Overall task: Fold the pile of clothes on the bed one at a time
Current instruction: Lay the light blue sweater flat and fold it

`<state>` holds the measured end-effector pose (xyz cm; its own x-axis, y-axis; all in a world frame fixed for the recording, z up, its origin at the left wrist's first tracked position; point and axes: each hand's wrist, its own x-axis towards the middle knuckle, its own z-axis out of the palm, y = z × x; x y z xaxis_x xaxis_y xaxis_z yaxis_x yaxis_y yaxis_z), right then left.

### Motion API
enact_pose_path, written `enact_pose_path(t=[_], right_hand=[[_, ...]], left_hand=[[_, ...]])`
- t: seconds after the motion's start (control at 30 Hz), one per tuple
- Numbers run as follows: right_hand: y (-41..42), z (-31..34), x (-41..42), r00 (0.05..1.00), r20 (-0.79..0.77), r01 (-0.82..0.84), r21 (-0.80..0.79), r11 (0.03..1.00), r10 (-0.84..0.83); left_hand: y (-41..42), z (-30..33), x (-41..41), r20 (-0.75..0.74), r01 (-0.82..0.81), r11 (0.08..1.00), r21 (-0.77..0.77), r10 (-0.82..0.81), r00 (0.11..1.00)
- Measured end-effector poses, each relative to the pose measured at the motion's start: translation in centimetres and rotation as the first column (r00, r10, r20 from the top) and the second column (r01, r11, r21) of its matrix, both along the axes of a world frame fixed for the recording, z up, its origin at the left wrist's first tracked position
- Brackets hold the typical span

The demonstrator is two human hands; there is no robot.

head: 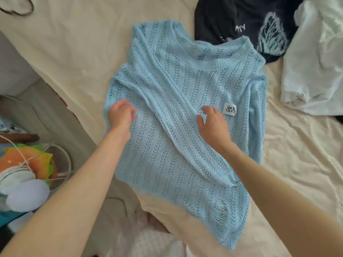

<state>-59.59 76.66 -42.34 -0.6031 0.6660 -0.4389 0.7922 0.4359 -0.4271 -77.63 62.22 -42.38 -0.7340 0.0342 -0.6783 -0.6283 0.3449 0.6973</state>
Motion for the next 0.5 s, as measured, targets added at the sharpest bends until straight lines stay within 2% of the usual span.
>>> enact_pose_path(t=[0.17, 0.3, 0.4, 0.5], right_hand=[[1.1, -0.6, -10.8, 0.993, -0.076, -0.104, -0.114, 0.988, 0.096], [2.6, -1.0, -18.2, 0.986, -0.162, -0.001, -0.179, 0.984, -0.028], [3.6, -1.2, -22.5, 0.981, -0.185, 0.028, -0.198, 0.980, -0.065], [4.3, -1.6, -26.3, 0.983, -0.170, 0.030, -0.204, 0.979, -0.065]], left_hand=[[0.2, -0.2, -5.5, 0.109, -0.114, 0.991, 0.069, 0.106, 0.988], [0.8, -0.7, -7.6, 0.244, -0.124, 0.985, 0.118, 0.092, 0.965], [0.9, -1.1, -8.7, 0.289, -0.095, 0.988, 0.124, 0.055, 0.956], [0.7, -1.5, -9.7, 0.359, -0.132, 0.986, 0.104, 0.086, 0.929]])
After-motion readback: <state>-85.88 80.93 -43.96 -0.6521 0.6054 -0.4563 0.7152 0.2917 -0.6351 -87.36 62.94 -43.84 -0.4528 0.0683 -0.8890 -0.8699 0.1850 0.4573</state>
